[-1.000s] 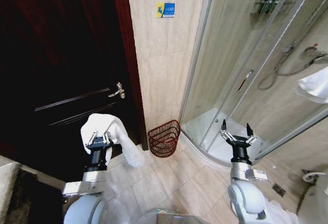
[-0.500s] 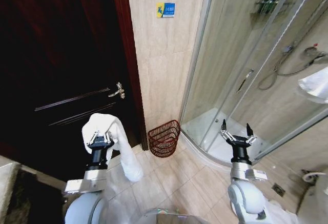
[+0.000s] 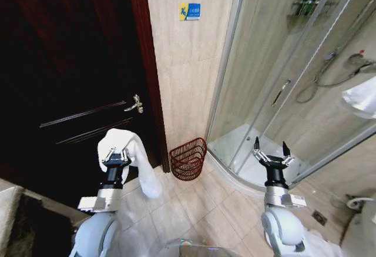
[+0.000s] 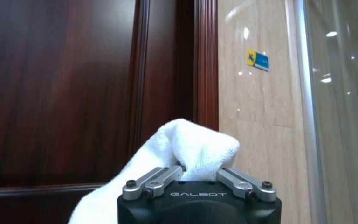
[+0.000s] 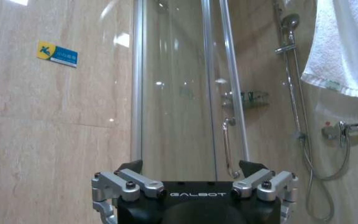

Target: Discard the used towel into the hamper.

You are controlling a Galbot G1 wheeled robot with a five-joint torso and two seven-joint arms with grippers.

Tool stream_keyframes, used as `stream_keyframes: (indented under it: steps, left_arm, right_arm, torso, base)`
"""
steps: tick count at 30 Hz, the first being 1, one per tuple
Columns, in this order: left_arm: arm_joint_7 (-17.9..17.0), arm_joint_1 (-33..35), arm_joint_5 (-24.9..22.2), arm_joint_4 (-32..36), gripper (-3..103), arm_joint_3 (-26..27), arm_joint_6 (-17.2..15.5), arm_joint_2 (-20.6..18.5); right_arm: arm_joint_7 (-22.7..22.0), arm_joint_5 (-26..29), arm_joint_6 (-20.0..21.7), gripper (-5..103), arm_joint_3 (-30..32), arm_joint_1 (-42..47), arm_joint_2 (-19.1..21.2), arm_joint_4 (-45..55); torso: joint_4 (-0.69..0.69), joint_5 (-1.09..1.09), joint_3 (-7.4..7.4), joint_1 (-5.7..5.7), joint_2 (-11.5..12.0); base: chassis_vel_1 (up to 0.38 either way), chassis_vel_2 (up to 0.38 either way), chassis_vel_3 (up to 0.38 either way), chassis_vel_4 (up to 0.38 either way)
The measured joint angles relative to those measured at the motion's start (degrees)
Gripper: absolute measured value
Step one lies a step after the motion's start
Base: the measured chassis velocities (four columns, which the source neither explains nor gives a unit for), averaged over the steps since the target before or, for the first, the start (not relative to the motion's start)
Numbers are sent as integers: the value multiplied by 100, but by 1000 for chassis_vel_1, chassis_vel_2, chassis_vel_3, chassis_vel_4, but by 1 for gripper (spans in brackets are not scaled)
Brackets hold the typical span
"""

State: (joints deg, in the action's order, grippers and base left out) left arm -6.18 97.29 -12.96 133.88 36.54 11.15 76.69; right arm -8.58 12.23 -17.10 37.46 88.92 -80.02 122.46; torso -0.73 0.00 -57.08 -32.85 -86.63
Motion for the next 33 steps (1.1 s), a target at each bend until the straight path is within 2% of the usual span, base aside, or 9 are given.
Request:
stream_keyframes:
  steps: [16, 21, 22, 25, 29, 33]
  left_arm:
    - [445, -533, -631, -814, 4, -43, -107, -892]
    - [661, -851, -1060, -1072, 4, -236, -99, -1381]
    - [661, -851, -1060, -1072, 4, -236, -99, -1381]
    - [718, -1223, -1405, -1353, 4, -418, -158, -1717]
    - [766, -1503, -1591, -1581, 4, -544, -167, -1909]
    - [896, -1860, -1844, -2003, 4, -921, -112, -2138]
  right_arm:
    - [0, 0, 0, 100, 0, 0, 0, -1]
    - [0, 0, 0, 100, 0, 0, 0, -1]
    - [0, 0, 0, 100, 0, 0, 0, -1]
    - [0, 0, 0, 100, -1, 0, 0, -1]
    - [0, 0, 0, 100, 0, 0, 0, -1]
    - [0, 0, 0, 100, 0, 0, 0, -1]
  torso:
    - [0, 0, 0, 0, 0]
    - [0, -1, 0, 0, 0]
    - [0, -1, 0, 0, 0]
    - [0, -1, 0, 0, 0]
    - [1, -1, 0, 0, 0]
    - [0, -1, 0, 0, 0]
  base:
    - [0, 0, 0, 0]
    - [0, 0, 0, 0]
    - [0, 0, 0, 0]
    - [0, 0, 0, 0]
    - [0, 0, 0, 0]
    - [0, 0, 0, 0]
